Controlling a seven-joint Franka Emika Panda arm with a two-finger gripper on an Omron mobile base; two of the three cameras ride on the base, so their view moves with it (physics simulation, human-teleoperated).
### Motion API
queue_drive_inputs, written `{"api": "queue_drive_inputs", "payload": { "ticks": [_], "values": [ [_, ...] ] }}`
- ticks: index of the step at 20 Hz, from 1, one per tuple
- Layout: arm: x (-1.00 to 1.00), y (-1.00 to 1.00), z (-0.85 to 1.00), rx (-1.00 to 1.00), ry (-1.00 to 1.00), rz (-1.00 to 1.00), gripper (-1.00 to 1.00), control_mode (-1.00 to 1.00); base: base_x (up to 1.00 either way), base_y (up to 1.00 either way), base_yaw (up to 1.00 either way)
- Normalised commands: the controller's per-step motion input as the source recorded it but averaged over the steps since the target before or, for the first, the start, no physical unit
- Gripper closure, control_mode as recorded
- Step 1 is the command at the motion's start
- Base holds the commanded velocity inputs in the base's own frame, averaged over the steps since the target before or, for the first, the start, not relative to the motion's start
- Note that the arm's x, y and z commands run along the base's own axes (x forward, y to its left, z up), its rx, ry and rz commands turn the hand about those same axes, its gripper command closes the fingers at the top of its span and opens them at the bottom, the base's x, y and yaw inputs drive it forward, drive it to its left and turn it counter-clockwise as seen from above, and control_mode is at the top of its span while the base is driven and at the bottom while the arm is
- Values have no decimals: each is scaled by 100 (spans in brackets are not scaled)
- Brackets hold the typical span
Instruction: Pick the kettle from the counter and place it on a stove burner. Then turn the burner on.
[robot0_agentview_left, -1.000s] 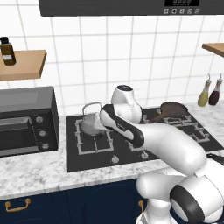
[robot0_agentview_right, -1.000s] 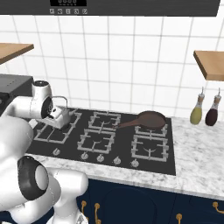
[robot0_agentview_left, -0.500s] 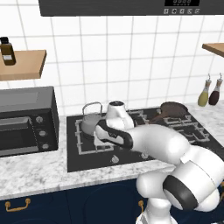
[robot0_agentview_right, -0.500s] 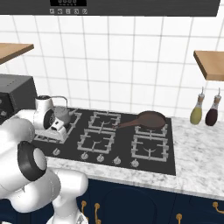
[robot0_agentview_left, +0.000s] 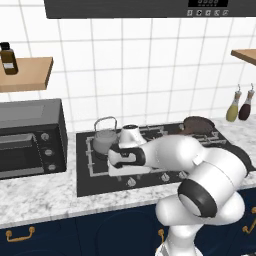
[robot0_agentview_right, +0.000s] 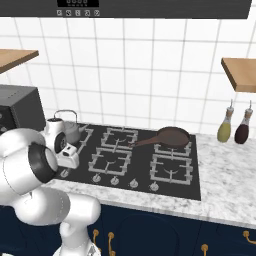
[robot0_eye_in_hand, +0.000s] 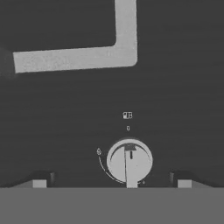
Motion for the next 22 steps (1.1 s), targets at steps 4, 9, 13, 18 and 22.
{"api": "queue_drive_inputs", "payload": {
  "ticks": [4, 9, 13, 18, 22],
  "values": [
    [3, -7, -22, 0, -2, 2, -100, -100, 0, 0, 0],
    [0, -6, -17, 0, -11, 1, -100, -100, 0, 0, 0],
    [14, -3, -17, 0, -8, 0, -100, -100, 0, 0, 0],
    [8, -4, -10, 0, -5, 0, -100, -100, 0, 0, 0],
    [-5, -1, 0, 0, 0, 0, -100, -100, 0, 0, 0]
  ]
}}
